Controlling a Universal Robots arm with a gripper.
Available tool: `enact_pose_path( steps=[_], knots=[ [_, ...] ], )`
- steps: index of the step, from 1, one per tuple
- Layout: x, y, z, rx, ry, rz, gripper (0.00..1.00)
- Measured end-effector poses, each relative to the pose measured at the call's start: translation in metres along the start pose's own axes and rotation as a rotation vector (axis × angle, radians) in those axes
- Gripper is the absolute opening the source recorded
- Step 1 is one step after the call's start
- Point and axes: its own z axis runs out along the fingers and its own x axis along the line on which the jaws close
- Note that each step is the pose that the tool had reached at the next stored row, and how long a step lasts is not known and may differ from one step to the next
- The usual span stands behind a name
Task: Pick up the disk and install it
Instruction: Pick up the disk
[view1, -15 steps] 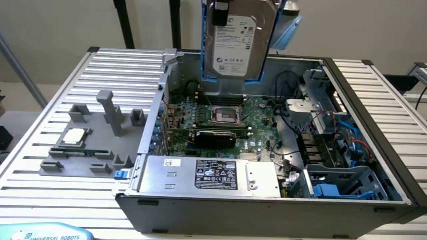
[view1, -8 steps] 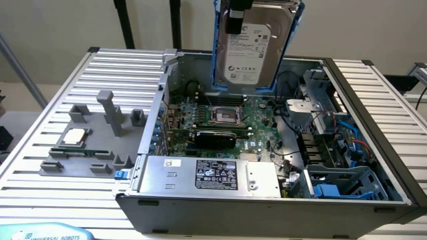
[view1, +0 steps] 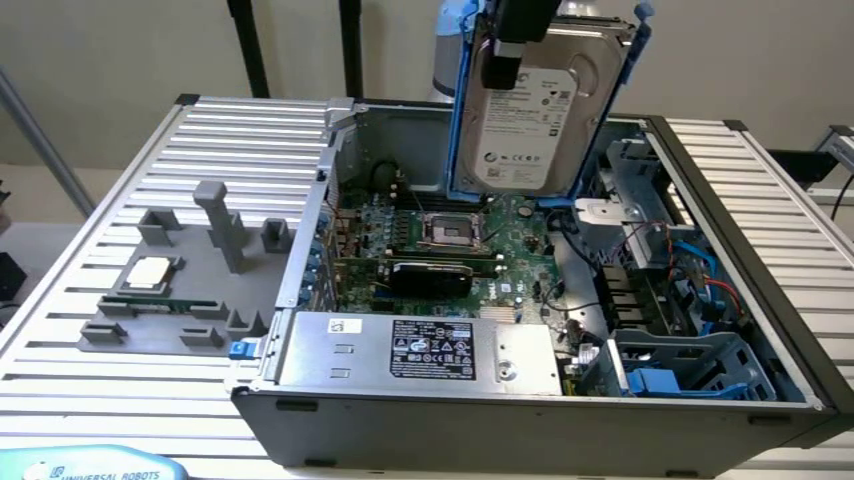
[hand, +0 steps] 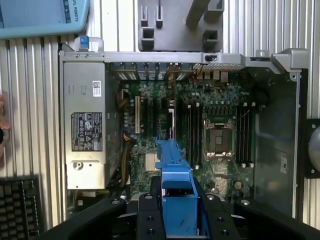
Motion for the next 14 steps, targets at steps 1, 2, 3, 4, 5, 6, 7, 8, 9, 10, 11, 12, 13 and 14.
enact_pose_path(
  steps=[1,2,3,4,5,6,7,8,9,10,11,12,13,14],
  knots=[
    [0.003,-0.0026,0.0001,0.0,0.0,0.0,0.33],
    [0.006,-0.0053,0.0003,0.0,0.0,0.0,0.33],
    [0.009,-0.0079,0.0004,0.0,0.0,0.0,0.33],
    [0.011,-0.0105,0.0006,0.0001,-0.0001,0.0,0.33],
    [0.014,-0.0131,0.0007,0.0,0.0,0.0,0.33],
    [0.017,-0.0157,0.0008,0.0,0.0,0.0,0.33],
    [0.02,-0.0183,0.001,0.0,0.0,0.0,0.33],
    [0.023,-0.021,0.0012,0.0,0.0,0.0,0.33],
    [0.026,-0.0237,0.0013,0.0,0.0,0.0,0.33],
    [0.029,-0.0263,0.0015,0.0,0.0,0.0,0.33],
    [0.032,-0.029,0.0017,0.0001,0.0,0.0,0.33],
    [0.034,-0.0316,0.0019,0.0,0.0,0.0,0.33],
    [0.037,-0.0343,0.0021,0.0,0.0,0.0,0.33],
    [0.047,-0.0447,0.0031,0.0,0.0,0.0,0.33]
  ],
)
